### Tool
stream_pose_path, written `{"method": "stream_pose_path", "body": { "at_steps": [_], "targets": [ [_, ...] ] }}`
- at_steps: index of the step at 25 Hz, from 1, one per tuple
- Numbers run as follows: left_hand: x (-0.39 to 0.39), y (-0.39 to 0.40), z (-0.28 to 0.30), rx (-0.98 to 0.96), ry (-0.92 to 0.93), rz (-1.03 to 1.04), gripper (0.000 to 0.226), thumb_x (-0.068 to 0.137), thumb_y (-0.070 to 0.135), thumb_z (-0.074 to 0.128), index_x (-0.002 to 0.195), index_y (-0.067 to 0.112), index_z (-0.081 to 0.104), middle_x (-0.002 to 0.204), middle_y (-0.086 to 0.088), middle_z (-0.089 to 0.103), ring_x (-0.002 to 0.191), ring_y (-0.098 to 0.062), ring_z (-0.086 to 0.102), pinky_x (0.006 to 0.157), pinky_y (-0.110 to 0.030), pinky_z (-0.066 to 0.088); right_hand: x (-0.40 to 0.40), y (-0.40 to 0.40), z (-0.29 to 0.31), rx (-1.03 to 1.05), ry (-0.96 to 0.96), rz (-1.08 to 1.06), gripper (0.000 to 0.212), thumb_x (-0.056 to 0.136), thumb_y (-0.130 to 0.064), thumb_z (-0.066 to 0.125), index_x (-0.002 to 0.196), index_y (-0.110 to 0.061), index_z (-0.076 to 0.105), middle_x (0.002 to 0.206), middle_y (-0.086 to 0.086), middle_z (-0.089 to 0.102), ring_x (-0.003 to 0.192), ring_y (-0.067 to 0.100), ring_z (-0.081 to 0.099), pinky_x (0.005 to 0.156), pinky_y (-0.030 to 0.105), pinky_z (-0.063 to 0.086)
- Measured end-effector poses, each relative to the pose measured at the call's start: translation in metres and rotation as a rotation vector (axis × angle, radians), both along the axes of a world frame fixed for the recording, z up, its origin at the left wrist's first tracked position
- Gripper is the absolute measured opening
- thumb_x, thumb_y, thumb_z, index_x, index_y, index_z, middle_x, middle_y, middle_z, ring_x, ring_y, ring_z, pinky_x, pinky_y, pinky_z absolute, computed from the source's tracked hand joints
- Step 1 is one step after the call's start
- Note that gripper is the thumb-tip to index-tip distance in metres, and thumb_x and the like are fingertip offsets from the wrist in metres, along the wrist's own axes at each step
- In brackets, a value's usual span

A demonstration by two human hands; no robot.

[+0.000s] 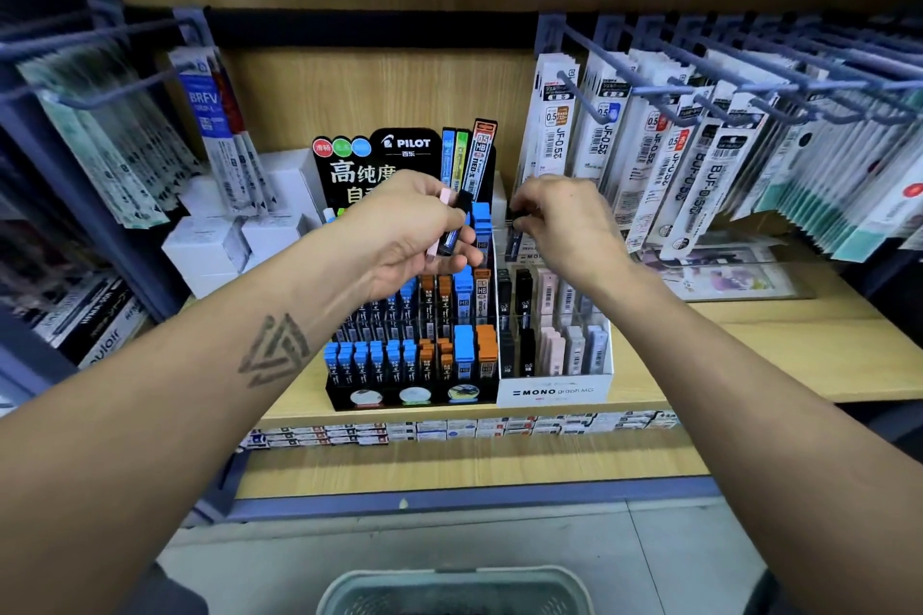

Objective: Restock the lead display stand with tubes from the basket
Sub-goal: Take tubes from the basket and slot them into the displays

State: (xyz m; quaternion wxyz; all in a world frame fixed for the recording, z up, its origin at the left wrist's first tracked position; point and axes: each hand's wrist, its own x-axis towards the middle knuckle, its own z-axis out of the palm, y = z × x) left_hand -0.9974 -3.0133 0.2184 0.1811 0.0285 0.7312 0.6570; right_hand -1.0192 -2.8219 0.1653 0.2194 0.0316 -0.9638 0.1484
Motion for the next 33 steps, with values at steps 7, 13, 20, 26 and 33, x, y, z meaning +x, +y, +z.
{"method": "stream_pose_path", "body": {
  "at_steps": [7,13,20,26,33],
  "targets": [
    [0.0,-0.002,-0.001,-0.013,0.005,-0.034,0.026,0.101,-0.004,0.047,0.126,0.005,0.05,0.087,-0.018,0.062,0.059,-0.022,0.068,0.051,-0.025,0.053,-0.008,0.001,-0.007,0.043,-0.03,-0.024,0.026,0.088,-0.003,0.068,0.102,-0.024,0.074,0.098,-0.002,0.073,0.091,0.021,0.068,0.08,0.035,0.057],
    [0.0,0.001,-0.003,-0.029,0.019,-0.052,0.019,0.102,-0.004,0.046,0.117,0.005,0.053,0.086,-0.017,0.061,0.061,-0.022,0.067,0.053,-0.026,0.054,-0.016,-0.002,-0.018,0.192,-0.012,-0.054,0.032,0.083,0.004,0.069,0.105,-0.02,0.074,0.101,0.004,0.066,0.091,0.03,0.067,0.069,0.03,0.051],
    [-0.003,0.0,-0.008,0.04,-0.054,-0.059,0.026,0.098,-0.01,0.047,0.122,0.001,0.049,0.092,-0.024,0.068,0.075,-0.03,0.072,0.061,-0.032,0.061,0.003,-0.005,-0.002,0.063,-0.022,-0.051,0.038,0.087,0.002,0.063,0.113,-0.023,0.072,0.114,0.002,0.069,0.101,0.027,0.067,0.085,0.041,0.058],
    [0.002,0.004,-0.008,0.064,-0.066,-0.138,0.023,0.097,-0.014,0.046,0.117,-0.007,0.055,0.088,-0.024,0.07,0.081,-0.031,0.073,0.066,-0.034,0.063,0.036,-0.023,0.024,-1.057,-0.275,0.277,0.013,0.09,-0.007,0.071,0.103,-0.006,0.074,0.086,0.006,0.076,0.071,0.014,0.07,0.069,0.029,0.058],
    [0.005,0.006,-0.005,-0.043,-0.034,-0.042,0.023,0.099,-0.01,0.045,0.119,0.001,0.051,0.107,-0.024,0.069,0.075,-0.03,0.074,0.061,-0.036,0.062,0.026,0.011,0.033,-0.807,-0.022,0.017,0.014,0.083,-0.002,0.078,0.089,-0.013,0.071,0.075,0.002,0.069,0.071,0.016,0.067,0.074,0.031,0.059]
  ]
}}
